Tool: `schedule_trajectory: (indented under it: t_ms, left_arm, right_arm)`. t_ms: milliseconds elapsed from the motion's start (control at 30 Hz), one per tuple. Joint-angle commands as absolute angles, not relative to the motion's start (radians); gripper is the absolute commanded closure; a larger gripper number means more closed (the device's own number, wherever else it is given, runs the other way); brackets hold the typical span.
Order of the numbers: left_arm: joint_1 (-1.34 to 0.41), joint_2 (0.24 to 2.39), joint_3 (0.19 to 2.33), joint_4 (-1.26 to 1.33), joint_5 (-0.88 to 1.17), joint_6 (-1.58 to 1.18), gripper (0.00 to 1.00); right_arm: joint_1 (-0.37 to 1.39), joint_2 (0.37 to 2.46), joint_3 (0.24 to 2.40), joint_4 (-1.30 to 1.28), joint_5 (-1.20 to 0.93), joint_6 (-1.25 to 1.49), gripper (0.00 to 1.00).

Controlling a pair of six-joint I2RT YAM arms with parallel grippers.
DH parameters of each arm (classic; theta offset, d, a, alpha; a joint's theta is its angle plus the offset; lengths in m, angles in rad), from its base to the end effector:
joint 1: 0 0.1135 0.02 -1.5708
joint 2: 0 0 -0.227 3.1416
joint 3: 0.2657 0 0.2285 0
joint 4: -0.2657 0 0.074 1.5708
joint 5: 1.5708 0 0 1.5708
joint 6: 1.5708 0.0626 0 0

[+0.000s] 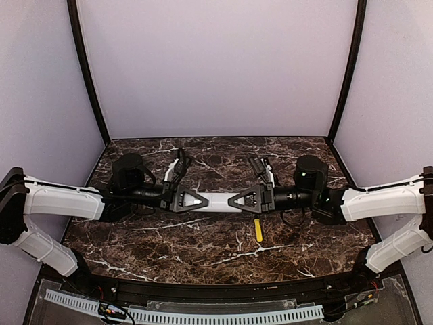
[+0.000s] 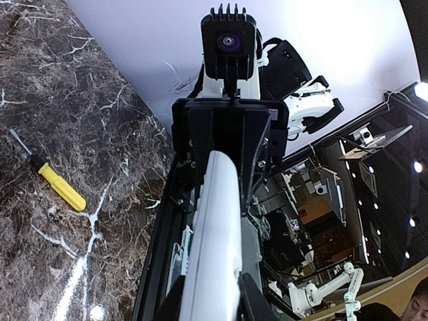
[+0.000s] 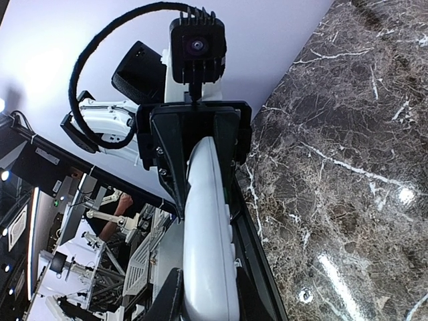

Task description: Unload the batteries from the remote control

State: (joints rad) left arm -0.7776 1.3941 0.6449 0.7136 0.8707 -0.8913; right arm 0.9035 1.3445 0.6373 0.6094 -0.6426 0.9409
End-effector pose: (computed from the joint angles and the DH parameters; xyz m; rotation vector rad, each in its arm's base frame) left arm 0.1778 -0.2422 0.2267 0.7144 1.8694 -1.8758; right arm 0.1557 0.2582 0.2250 -0.5565 1.9772 1.8162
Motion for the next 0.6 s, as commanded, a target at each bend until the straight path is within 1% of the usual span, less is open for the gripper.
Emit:
schedule_trajectory:
  t_ms: [0,33,133,167,200,267,300,467,567]
  left_arm:
    - [-0.787,1.383,0.678,0.671,0.837,-0.853,1.0]
    - [-0.787,1.379,0.682,0.662,0.832,-0.846,1.0]
    - [-0.787,1.369,0.705,0.583,0.829,-0.788,1.0]
    - [-0.787,1.365,0.726,0.559,0.83,-0.774,1.0]
    - [-0.787,1.365,0.736,0.511,0.831,-0.74,1.0]
    - [-0.787,1.363,0.772,0.436,0.831,-0.69,1.0]
    - [-0.786,1.359,0.794,0.412,0.828,-0.672,1.0]
    - [-0.778,1.344,0.867,0.232,0.779,-0.531,1.0]
    - [-0.771,1.336,0.917,0.154,0.741,-0.439,1.0]
  right_arm:
    - [0.916,1.302,0.673,0.473,-0.594,0.858,0.88]
    - [0.916,1.29,0.685,0.436,-0.585,0.84,0.8]
    - [0.914,1.265,0.726,0.316,-0.543,0.784,0.49]
    - [0.913,1.257,0.74,0.279,-0.525,0.766,0.41]
    - [0.913,1.247,0.75,0.247,-0.507,0.753,0.33]
    - [0.91,1.225,0.759,0.217,-0.48,0.738,0.22]
    - [0.907,1.212,0.76,0.208,-0.473,0.735,0.18]
    - [0.893,1.142,0.761,0.139,-0.409,0.699,0.05]
    - [0.883,1.105,0.764,0.091,-0.37,0.681,0.03]
